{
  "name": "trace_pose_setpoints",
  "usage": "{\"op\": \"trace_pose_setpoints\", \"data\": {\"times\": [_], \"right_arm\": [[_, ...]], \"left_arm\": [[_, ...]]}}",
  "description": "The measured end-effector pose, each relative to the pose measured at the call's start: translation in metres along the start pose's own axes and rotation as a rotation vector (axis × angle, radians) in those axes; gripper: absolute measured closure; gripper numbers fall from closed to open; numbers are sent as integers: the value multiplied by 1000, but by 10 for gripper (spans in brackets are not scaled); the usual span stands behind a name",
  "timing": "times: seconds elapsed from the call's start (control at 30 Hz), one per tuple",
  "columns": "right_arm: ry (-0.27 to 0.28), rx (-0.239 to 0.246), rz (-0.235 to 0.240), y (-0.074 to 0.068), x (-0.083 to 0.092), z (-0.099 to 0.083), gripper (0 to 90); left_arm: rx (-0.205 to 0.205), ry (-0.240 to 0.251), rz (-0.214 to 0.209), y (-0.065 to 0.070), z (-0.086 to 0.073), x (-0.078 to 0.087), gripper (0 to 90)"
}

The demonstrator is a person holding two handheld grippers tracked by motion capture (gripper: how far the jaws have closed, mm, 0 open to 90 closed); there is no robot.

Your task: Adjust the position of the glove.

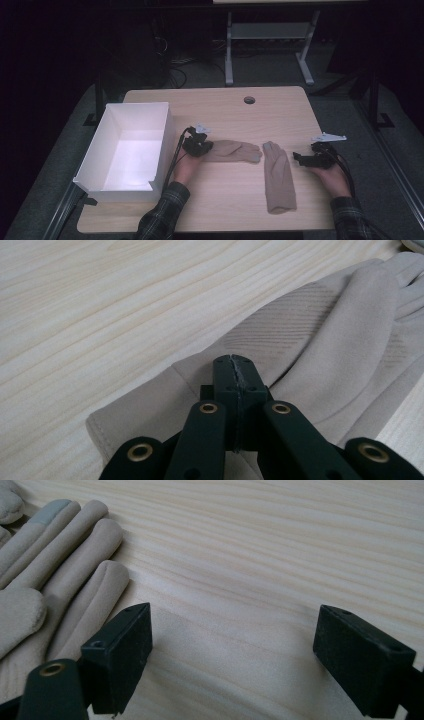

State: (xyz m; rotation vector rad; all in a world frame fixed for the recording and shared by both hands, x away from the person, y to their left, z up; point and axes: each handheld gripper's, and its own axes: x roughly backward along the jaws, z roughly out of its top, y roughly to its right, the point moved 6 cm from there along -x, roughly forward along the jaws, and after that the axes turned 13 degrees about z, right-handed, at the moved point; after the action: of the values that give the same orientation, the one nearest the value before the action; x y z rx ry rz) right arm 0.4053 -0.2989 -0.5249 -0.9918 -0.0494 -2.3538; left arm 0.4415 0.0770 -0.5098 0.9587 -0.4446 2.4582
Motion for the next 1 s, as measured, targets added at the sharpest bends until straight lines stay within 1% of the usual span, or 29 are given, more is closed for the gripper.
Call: {"op": "trace_pose_setpoints", "data": {"times": [0.07, 0.1, 0.2, 0.33, 0.5, 0.57, 0.73, 0.77, 0.87, 1.0], "right_arm": [[0, 0, 0, 0, 0, 0, 156], [0, 0, 0, 0, 0, 0, 156], [0, 0, 0, 0, 0, 0, 156], [-1, -2, 2, -1, 0, 0, 155], [0, -2, 4, -1, 0, 0, 156], [0, -2, 4, -1, 0, 0, 156], [0, -1, 5, -1, 0, 0, 156], [0, 0, 5, -1, 0, 0, 156], [0, -1, 5, -1, 0, 0, 156], [0, -1, 5, -1, 0, 0, 156]], "left_arm": [[-11, -7, 0, 1, -1, 1, 895], [-1, -6, -4, 3, -1, 2, 895], [-24, -23, -2, 6, -4, 6, 895], [-30, -36, -6, 9, -6, 10, 895], [-66, -61, -5, 17, -11, 19, 895], [-76, -62, -23, 20, -14, 23, 895], [-74, -71, -68, 27, -21, 32, 895], [-90, -75, -74, 27, -22, 33, 895], [-103, -79, -95, 31, -25, 37, 895], [-109, -82, -142, 36, -30, 43, 895]]}}
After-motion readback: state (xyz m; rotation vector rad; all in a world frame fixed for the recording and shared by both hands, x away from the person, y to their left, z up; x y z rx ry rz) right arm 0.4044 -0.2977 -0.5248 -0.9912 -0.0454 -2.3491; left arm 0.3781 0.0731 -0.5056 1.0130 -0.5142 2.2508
